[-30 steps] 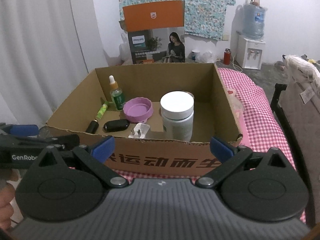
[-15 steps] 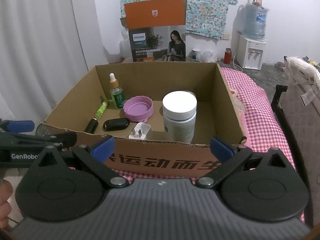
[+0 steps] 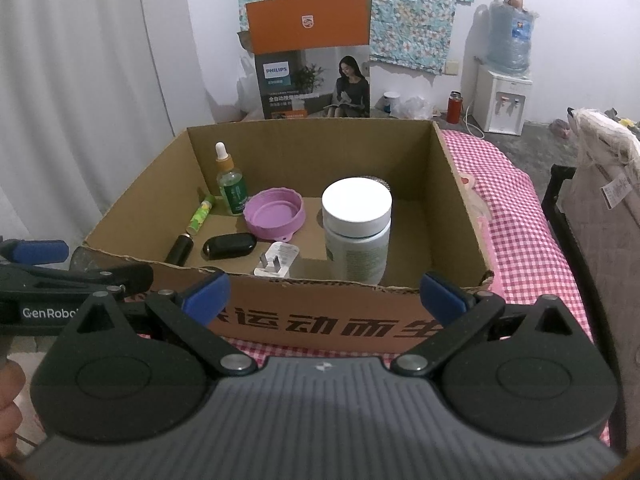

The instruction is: Organize rigid objects

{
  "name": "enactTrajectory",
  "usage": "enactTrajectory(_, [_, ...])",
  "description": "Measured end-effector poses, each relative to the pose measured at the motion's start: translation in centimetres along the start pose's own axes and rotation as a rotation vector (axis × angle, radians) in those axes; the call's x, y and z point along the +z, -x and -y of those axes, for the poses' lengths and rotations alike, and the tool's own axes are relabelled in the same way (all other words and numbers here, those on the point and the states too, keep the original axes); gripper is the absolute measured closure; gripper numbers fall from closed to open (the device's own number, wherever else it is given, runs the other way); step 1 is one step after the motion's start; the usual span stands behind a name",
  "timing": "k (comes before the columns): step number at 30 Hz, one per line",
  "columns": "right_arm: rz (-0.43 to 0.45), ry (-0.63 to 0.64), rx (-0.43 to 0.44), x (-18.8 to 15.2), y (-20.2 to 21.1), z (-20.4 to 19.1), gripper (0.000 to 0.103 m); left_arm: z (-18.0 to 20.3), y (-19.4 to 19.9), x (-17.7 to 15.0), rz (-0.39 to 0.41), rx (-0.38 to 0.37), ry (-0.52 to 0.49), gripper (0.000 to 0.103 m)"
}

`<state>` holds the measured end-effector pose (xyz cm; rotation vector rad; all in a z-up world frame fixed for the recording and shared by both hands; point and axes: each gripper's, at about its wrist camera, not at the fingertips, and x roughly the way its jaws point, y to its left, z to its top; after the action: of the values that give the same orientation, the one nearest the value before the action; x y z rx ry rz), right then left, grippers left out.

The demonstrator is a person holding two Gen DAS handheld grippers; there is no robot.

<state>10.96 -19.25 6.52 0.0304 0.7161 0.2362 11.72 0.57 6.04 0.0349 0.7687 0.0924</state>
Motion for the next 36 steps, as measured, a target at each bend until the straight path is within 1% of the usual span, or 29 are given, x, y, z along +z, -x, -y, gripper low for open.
enactTrajectory(36, [-0.004, -0.002, -0.012, -0.31, 0.27, 0.6, 0.001, -0.02, -0.33, 0.15, -0.014, -0.011, 0.001, 0.001])
